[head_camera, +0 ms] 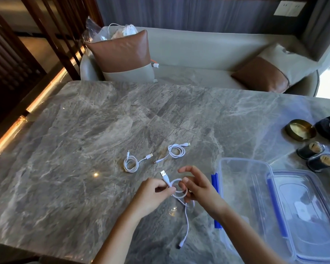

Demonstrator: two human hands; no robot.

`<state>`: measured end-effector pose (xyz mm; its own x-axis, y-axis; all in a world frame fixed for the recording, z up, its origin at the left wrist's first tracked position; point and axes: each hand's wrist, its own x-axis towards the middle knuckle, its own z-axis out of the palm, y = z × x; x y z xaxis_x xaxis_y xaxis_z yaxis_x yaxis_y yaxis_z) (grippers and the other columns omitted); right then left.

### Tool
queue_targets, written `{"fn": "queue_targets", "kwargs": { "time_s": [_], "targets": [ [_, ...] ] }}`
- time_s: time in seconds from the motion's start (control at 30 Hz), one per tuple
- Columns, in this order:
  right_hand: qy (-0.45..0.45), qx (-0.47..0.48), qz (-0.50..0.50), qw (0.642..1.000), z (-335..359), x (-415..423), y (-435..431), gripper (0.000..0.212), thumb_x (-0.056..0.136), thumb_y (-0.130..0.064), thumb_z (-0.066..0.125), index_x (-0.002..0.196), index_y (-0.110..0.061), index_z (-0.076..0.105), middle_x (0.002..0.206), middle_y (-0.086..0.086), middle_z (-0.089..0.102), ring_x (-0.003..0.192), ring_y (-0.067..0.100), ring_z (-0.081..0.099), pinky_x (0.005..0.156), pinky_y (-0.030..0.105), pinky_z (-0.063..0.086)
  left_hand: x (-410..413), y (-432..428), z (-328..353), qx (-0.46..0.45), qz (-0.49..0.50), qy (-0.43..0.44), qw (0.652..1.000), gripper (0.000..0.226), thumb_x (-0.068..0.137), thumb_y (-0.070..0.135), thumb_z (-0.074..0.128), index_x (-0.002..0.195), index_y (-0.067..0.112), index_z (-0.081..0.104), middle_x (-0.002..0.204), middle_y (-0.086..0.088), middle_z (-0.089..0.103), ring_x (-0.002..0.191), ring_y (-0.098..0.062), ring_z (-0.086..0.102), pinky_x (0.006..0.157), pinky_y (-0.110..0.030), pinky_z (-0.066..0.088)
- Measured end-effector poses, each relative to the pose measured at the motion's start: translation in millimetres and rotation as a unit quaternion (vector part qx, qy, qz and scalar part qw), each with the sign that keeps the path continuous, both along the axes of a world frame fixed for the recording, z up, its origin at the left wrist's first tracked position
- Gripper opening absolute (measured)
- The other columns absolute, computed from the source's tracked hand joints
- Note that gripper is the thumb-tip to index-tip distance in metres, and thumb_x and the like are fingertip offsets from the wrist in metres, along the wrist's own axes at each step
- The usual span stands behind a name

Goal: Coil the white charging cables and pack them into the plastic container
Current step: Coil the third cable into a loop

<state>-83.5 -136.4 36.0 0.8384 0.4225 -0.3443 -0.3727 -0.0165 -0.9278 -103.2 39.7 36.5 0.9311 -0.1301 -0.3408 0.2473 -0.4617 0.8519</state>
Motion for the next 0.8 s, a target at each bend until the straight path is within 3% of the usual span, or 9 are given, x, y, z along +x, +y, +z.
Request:
{"fn": "queue_targets", "kwargs": {
  "time_s": [0.1,0.2,0.27,0.43,0.5,0.67,0.8],
  "targets": [
    [-0.025,-0.001,-0.028,0.999,-1.7,-2.3,6.4,0.015,0.098,-0.007,0.041,0.110,-0.010,0.050,0.070,0.002,0.052,0.057,0.011,0.048,0.051,0.025,0.047,-3.2,-7.1,-0.8,-0.101,0.086,0.045,0.990,0.028,0.086,0.020,0.062,0.059,0.018,0.067,0.046,0.010,0.046,0.047,-0.006,0.042,0.050,-0.020,0.036],
    [-0.026,0.030,-0.013,0.999,-1.1,-4.3,8.8,0.027,0.091,-0.004,0.055,0.116,-0.011,0.050,0.083,0.005,0.062,0.063,0.010,0.057,0.053,0.023,0.050,-2.9,-8.3,-2.6,-0.189,0.183,0.078,0.962,0.019,0.088,0.016,0.059,0.074,0.008,0.069,0.048,0.005,0.047,0.043,-0.007,0.046,0.045,-0.016,0.040],
    [-0.026,0.036,-0.020,0.999,-1.0,-4.8,10.2,0.033,0.087,0.002,0.060,0.116,-0.012,0.052,0.088,0.006,0.067,0.067,0.012,0.062,0.053,0.023,0.050,-2.5,-8.9,-3.2,-0.255,0.226,0.107,0.934,0.016,0.089,0.014,0.056,0.081,0.005,0.068,0.050,0.005,0.049,0.046,-0.004,0.047,0.046,-0.016,0.043],
    [-0.024,0.038,-0.105,0.993,-3.1,-4.8,20.2,0.022,0.084,-0.002,0.063,0.104,-0.008,0.057,0.078,0.010,0.073,0.064,0.016,0.065,0.055,0.029,0.053,-2.0,-17.0,2.1,-0.418,0.289,0.151,0.848,0.017,0.091,0.008,0.050,0.084,0.006,0.066,0.058,0.003,0.063,0.047,-0.003,0.051,0.044,-0.015,0.045],
    [-0.005,0.049,-0.127,0.991,-4.1,-5.4,25.0,0.020,0.084,-0.002,0.063,0.103,-0.004,0.056,0.074,0.009,0.073,0.062,0.016,0.065,0.058,0.032,0.053,-2.5,-18.8,2.4,-0.443,0.310,0.156,0.827,0.018,0.091,0.010,0.050,0.083,0.007,0.066,0.060,0.003,0.065,0.048,-0.003,0.051,0.044,-0.014,0.045],
    [0.042,0.080,-0.145,0.985,-2.1,-6.8,33.5,0.014,0.083,-0.004,0.065,0.095,-0.006,0.058,0.073,0.008,0.074,0.060,0.014,0.067,0.055,0.024,0.054,-3.6,-20.4,-0.6,-0.431,0.327,0.130,0.831,0.024,0.093,0.014,0.047,0.077,0.012,0.066,0.059,0.007,0.064,0.052,-0.004,0.047,0.045,-0.013,0.040],
    [0.023,0.031,-0.172,0.984,-0.5,-6.0,38.8,0.009,0.082,-0.002,0.066,0.089,-0.003,0.061,0.075,0.008,0.072,0.060,0.014,0.066,0.052,0.023,0.052,-1.8,-22.8,-2.5,-0.452,0.363,0.119,0.806,0.023,0.094,0.014,0.045,0.085,0.013,0.066,0.063,0.008,0.069,0.048,-0.001,0.048,0.041,-0.012,0.037]
  ]
}}
